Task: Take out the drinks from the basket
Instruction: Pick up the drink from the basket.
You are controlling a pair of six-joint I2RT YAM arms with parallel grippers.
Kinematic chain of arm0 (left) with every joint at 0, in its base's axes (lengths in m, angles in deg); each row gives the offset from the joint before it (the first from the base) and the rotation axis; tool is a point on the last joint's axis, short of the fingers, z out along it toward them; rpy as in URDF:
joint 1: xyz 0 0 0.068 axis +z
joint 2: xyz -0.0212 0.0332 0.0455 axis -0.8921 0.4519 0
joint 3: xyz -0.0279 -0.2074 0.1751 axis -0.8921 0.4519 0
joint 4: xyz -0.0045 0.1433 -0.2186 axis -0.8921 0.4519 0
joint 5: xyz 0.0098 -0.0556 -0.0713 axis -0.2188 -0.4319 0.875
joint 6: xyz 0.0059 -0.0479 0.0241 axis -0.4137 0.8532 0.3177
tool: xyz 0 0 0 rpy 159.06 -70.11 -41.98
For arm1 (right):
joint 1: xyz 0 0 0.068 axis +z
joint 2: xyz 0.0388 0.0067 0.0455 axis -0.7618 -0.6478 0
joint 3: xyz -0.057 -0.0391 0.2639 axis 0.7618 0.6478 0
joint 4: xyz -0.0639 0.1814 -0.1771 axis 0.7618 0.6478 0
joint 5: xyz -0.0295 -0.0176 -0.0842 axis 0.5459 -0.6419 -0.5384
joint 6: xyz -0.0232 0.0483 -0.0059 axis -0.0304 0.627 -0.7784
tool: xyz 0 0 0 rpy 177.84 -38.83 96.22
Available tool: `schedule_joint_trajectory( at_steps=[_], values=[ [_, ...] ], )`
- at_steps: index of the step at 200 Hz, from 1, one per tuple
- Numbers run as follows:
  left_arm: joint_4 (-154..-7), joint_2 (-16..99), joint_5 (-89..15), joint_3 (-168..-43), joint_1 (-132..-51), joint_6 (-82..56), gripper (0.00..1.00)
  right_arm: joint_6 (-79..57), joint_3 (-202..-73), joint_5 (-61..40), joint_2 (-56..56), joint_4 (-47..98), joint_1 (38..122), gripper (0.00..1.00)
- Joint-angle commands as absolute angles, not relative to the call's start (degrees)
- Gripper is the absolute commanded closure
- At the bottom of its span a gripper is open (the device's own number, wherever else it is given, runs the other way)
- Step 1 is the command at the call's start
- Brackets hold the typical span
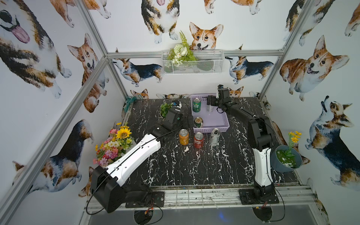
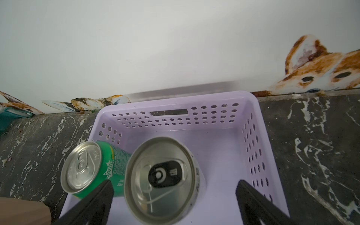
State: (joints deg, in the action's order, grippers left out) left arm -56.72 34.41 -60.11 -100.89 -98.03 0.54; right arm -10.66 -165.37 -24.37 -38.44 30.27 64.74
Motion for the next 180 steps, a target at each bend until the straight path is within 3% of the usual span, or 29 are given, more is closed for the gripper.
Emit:
schedule_joint_trajectory(
  at_steps=[1, 55, 81, 88, 165, 180],
  values=[
    [-57.1, 33.8, -60.2, -100.7, -98.0, 0.1, 0.0, -13.1, -167.5, -23.5, -40.1, 30.7, 64.9, 0.05],
    [-56.5, 33.4, -61.0, -100.8, -98.0, -1.0, 0.0, -16.0, -168.5, -24.3, -42.7, 29.3, 65.3, 0.17],
    [-56.3, 33.2, -61.4, -100.6, -98.0, -1.5, 0.0, -18.4, -167.1, -24.9, -42.5, 26.5, 65.9, 0.36],
    [-56.3, 33.1, -61.5, -100.5, -98.0, -1.5, 0.0, -18.9, -166.5, -25.1, -42.4, 25.9, 66.0, 0.45],
    [-56.2, 33.1, -61.6, -99.7, -98.0, -1.9, 0.0, -20.6, -158.1, -22.8, -36.5, 16.2, 66.2, 1.0],
    [-56.3, 33.0, -61.8, -99.4, -98.0, -2.0, 0.0, -21.2, -157.8, -22.8, -35.3, 15.6, 66.4, 1.0]
  ],
)
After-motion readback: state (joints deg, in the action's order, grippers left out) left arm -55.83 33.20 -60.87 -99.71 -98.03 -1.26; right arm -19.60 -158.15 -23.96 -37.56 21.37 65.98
